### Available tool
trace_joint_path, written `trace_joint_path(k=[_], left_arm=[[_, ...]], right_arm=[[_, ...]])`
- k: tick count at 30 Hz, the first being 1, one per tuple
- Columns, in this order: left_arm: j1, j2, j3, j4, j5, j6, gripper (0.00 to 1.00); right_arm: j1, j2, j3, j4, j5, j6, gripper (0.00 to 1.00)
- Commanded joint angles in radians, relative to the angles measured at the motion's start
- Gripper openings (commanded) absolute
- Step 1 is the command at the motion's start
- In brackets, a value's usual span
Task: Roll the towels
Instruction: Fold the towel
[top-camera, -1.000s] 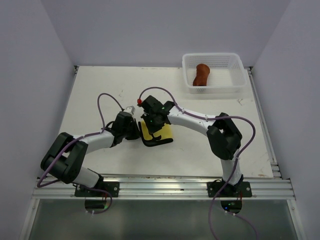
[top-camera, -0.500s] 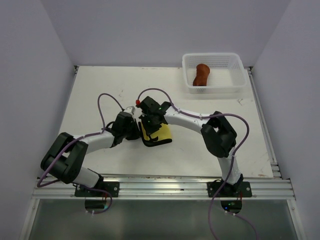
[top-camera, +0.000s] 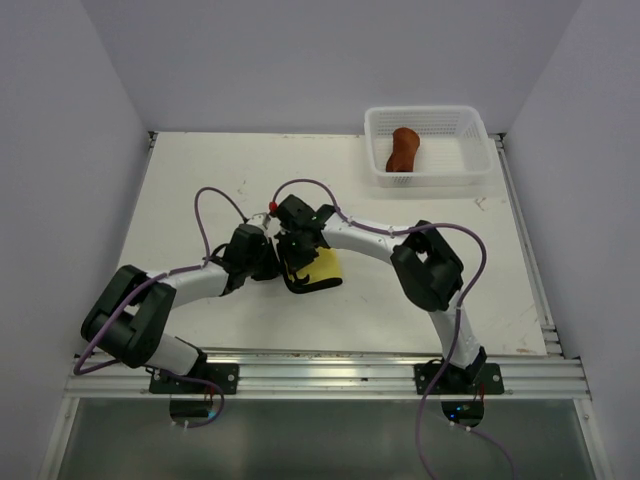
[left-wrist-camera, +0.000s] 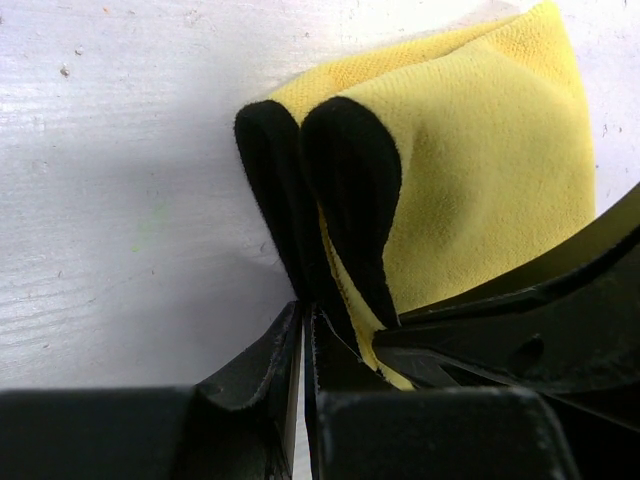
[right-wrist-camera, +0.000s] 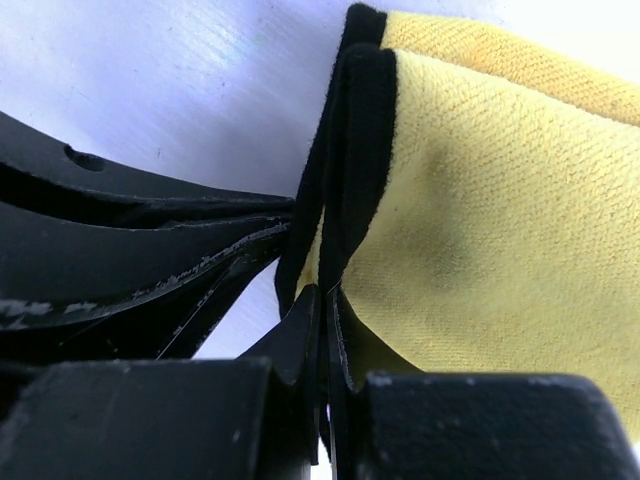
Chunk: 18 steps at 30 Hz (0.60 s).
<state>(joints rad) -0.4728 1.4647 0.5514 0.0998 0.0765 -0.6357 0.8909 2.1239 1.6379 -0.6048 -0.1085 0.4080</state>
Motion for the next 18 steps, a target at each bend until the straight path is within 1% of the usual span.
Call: trace_joint_path(k=[1,2,3,5,6,10,13,18], left_arm=[[-0.007,-0.014,-0.018,0.006,-0.015,0.007,0.09],[-0.007,-0.017,-0.016,0.006,-0.014,0.007,0.09],[-0.007,-0.018,-0.016,0.005,-0.015,0.008,0.09],[-0.007,-0.02,-0.015,0.0,-0.015,0.008,0.09],[-0.007,-0.021,-0.016,-0.006,-0.017,0.01,0.09],[-0.006,-0.041,-0.016,-0.021,-0.027,0.016,0.09],[-0.007,-0.046,-0.015,-0.029,-0.029,0.024,0.09],[-0.006,-0.056,-0.01,-0.051,-0.047,0.033,0.1]], right_arm=[[0.006,0.013,0.04,0.028,-0.04,0.017,0.0],[0.005,0.013,0.043,0.027,-0.04,0.018,0.01],[0.006,0.01,0.045,0.027,-0.04,0.018,0.07],[0.006,0.008,0.054,0.02,-0.04,0.018,0.13],[0.006,0.004,0.059,0.016,-0.04,0.018,0.21],[0.006,-0.028,0.074,-0.009,-0.02,0.006,0.32],[0.006,-0.062,0.088,-0.039,0.004,-0.017,0.36],[0.005,-0.116,0.065,-0.076,0.059,-0.043,0.38]])
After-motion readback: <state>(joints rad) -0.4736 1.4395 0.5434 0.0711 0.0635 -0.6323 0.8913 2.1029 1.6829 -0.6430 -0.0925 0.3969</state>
